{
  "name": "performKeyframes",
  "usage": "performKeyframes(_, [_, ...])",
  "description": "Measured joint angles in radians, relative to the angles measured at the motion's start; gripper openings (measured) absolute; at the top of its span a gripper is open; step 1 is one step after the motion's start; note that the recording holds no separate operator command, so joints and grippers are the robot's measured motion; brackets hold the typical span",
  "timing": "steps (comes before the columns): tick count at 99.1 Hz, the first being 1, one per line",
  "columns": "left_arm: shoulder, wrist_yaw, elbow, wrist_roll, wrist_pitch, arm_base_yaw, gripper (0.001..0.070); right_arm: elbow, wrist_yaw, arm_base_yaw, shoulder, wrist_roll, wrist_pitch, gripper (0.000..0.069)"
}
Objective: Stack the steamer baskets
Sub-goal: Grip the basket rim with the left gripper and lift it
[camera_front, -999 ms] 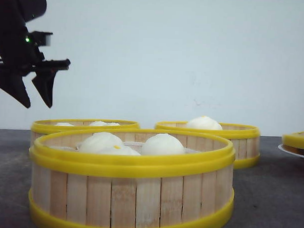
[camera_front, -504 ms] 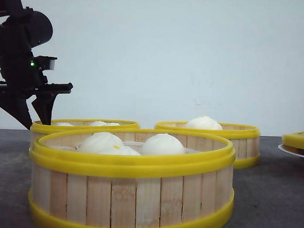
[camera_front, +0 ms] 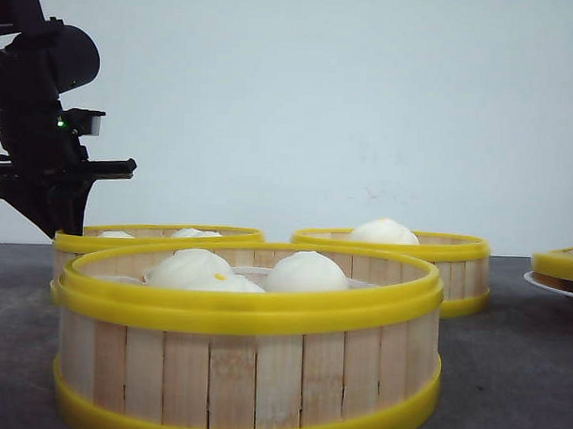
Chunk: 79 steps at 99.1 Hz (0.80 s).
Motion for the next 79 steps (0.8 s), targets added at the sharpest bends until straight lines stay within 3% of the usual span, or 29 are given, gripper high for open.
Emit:
performKeyframes(24, [0.013, 0.009, 0.098, -0.003, -0.119, 0.004, 0.0031, 0.0, 0.0, 0.0, 0.0, 0.0, 0.0, 0.0477])
performKeyframes(50, [0.002, 0.081, 0.307, 0.009, -0.281, 0.006, 0.0031, 0.0, 0.0, 0.0, 0.0, 0.0, 0.0, 0.0477])
performKeyframes(79, [-0.265, 0.171, 0.358, 0.009, -0.362, 0.005, 0.0031, 0.0, 0.0, 0.0, 0.0, 0.0, 0.008, 0.0477])
